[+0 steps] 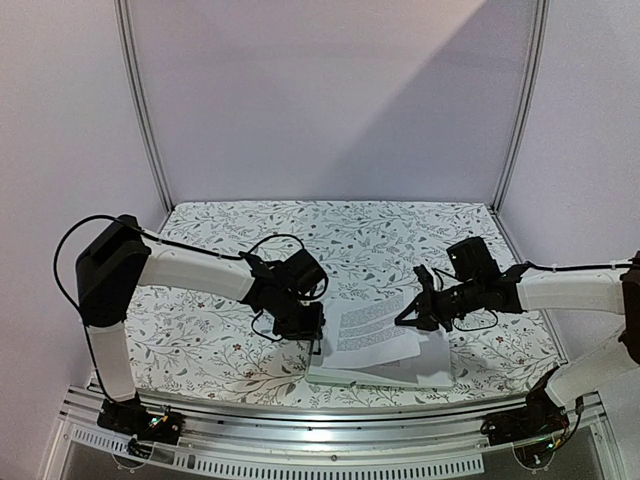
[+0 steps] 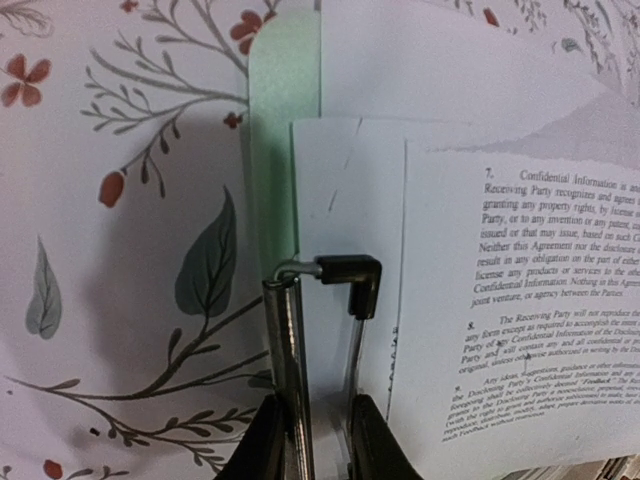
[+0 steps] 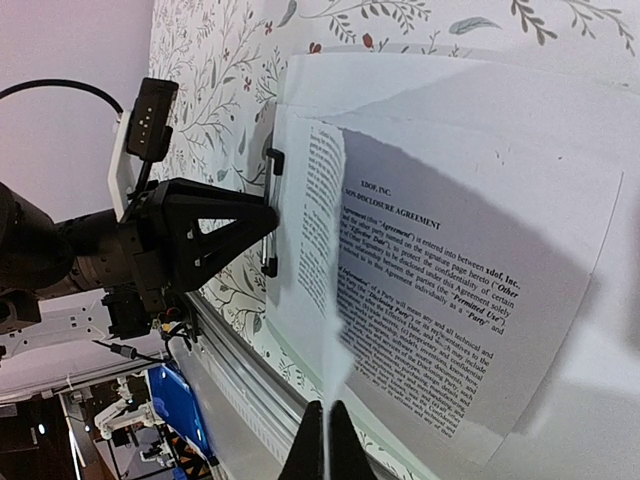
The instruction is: Put the files into the folder
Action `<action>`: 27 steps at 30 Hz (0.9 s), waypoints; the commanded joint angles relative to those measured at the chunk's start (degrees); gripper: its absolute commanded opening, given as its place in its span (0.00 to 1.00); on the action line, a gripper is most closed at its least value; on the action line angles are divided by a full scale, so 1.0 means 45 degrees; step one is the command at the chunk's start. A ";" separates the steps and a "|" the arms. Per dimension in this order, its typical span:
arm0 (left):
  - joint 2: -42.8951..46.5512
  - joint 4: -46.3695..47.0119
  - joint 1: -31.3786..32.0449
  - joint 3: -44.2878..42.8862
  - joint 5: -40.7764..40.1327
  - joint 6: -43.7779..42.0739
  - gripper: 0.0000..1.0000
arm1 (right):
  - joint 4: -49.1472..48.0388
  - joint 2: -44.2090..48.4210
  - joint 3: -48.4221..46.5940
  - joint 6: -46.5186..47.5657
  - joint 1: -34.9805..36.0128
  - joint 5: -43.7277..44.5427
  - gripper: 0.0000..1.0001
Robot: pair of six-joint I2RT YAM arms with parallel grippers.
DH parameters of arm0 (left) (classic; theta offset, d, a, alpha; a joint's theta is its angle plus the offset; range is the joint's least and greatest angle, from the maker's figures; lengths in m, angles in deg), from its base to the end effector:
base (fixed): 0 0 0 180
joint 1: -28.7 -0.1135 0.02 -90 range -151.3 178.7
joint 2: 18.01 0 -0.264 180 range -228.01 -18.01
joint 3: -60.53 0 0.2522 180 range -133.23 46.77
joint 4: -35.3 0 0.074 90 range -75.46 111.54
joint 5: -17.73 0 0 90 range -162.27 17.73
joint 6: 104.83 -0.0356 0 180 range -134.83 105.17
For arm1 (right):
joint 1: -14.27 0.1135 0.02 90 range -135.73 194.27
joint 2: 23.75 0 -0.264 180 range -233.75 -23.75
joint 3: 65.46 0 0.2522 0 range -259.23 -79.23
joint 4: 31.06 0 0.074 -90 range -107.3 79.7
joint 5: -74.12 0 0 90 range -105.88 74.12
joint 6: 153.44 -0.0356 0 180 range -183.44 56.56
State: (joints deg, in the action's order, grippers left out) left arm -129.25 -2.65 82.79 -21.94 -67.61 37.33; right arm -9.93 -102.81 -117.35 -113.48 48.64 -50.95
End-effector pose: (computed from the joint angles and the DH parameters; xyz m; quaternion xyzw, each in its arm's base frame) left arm 0.2205 -0.3095 0.1376 0.0247 0.9783 -0.1852 0.0891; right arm 0.2054 0.1653 0.1805 0.0152 0.8974 0.4366 0.0623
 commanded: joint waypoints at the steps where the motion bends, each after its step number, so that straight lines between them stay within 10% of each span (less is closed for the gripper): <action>1: -0.0161 -0.0705 -0.0242 0.0403 -0.0036 -0.0028 0.00 | 0.0153 -0.0545 -0.0481 -0.0187 0.0166 -0.0166 0.00; 27: -0.0259 -0.0524 -0.0434 0.0527 0.0255 -0.0146 0.00 | -0.2673 -0.1394 -0.0854 -0.1281 0.0919 -0.1576 0.00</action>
State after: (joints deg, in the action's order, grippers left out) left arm -129.25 -2.30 82.22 -21.72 -66.30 37.11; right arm -18.28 -108.39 -121.18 -117.65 52.18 -55.95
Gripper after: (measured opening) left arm 0.204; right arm 0.008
